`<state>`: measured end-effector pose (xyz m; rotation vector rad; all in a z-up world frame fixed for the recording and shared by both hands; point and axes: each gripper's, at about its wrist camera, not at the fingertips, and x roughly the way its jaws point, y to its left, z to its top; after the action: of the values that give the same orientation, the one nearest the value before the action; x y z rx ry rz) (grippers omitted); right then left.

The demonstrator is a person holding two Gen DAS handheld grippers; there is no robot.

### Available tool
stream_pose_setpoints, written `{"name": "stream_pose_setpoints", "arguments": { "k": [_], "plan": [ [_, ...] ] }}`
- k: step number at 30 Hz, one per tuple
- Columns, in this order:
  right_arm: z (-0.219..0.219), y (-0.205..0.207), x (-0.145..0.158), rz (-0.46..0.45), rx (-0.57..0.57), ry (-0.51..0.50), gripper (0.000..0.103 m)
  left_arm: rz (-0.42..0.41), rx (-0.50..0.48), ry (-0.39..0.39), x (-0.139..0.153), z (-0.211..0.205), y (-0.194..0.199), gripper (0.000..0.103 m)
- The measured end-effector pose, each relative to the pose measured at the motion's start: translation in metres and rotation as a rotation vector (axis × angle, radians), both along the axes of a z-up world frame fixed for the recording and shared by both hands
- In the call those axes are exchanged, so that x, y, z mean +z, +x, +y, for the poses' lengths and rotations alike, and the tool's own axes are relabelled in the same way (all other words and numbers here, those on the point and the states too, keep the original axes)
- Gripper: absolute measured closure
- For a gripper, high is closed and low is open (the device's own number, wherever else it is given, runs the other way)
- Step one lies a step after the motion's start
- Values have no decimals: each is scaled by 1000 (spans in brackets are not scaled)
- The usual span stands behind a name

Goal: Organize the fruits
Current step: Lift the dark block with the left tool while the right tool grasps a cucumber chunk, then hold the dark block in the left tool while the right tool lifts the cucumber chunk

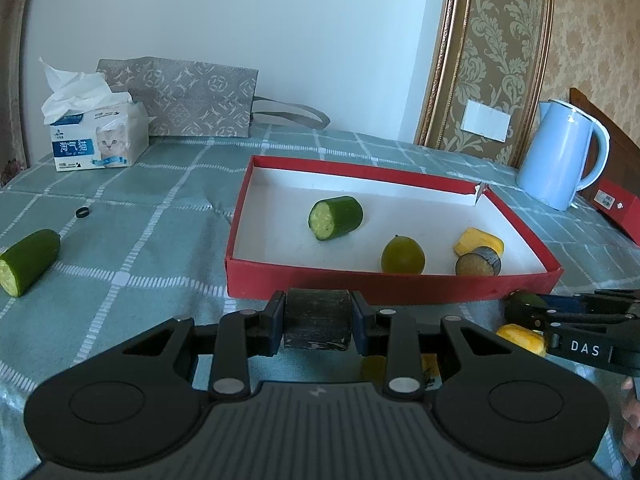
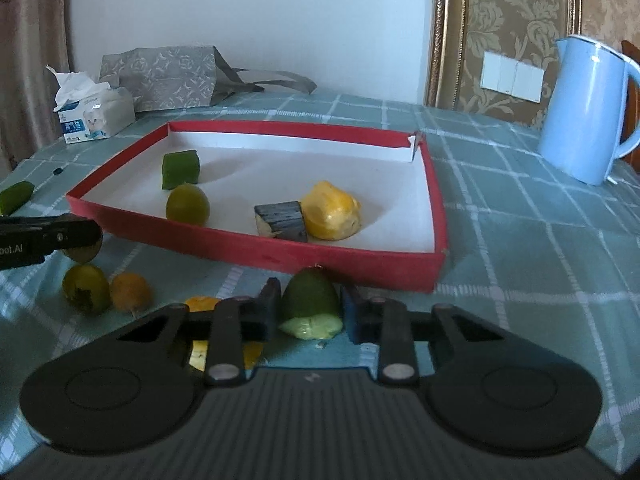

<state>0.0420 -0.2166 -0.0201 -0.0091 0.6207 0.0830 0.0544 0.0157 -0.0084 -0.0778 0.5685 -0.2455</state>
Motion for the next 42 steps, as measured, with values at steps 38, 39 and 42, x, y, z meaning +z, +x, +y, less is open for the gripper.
{"name": "stream_pose_setpoints", "arguments": {
  "k": [38,39,42],
  "plan": [
    [-43,-16,14,-45,-25,160,67,-25,113,69,3,1,3,70],
    [-50,-19,16,-56,-46,170,58,-22,109,68,2,1,3,70],
    [-67,-31,14,-71,-88,143,46,-20,97,60,2,1,3,70]
  ]
}}
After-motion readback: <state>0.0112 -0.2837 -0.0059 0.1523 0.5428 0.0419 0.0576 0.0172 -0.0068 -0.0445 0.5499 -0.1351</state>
